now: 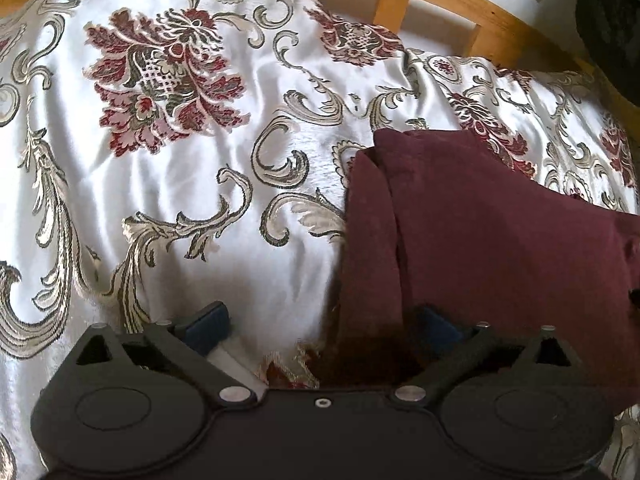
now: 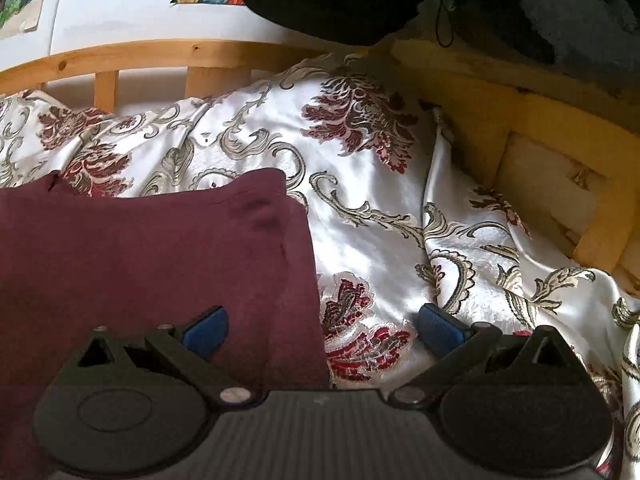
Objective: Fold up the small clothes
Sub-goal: 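Fold the hem up toward the collar with both grippers and release, then smooth the folded top flat with both open grippers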
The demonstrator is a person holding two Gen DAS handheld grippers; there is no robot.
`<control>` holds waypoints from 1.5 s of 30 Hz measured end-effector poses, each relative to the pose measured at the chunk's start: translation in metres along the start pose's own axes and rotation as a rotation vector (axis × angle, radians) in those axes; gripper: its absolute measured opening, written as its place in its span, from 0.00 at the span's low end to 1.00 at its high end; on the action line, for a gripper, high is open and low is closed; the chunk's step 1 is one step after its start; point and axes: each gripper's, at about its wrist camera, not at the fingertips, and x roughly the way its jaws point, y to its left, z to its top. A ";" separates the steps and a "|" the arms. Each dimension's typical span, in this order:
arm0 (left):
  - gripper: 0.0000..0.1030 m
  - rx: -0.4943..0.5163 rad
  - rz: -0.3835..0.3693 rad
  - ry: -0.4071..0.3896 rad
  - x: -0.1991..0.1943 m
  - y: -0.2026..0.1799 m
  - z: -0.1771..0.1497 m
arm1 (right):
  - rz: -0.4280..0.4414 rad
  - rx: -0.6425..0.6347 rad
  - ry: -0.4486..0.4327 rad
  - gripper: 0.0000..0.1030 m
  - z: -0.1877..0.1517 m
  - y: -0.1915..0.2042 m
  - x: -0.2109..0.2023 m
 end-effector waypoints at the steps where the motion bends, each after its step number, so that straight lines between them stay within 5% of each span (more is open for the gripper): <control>1: 0.99 0.001 0.004 0.002 0.000 -0.001 0.000 | -0.004 0.008 -0.004 0.99 0.000 0.000 0.000; 23: 0.99 -0.020 -0.040 -0.041 0.002 0.008 -0.010 | -0.071 -0.037 -0.009 1.00 -0.002 0.010 0.001; 30: 0.99 -0.012 -0.043 -0.045 0.002 0.008 -0.010 | -0.206 -0.102 -0.181 1.00 0.005 0.030 -0.027; 36: 0.99 -0.013 -0.042 -0.047 0.002 0.009 -0.011 | -0.003 -0.159 -0.237 1.00 0.002 0.059 -0.046; 45: 0.99 -0.011 -0.042 -0.050 0.002 0.008 -0.012 | 0.307 -0.361 -0.102 1.00 -0.019 0.121 -0.052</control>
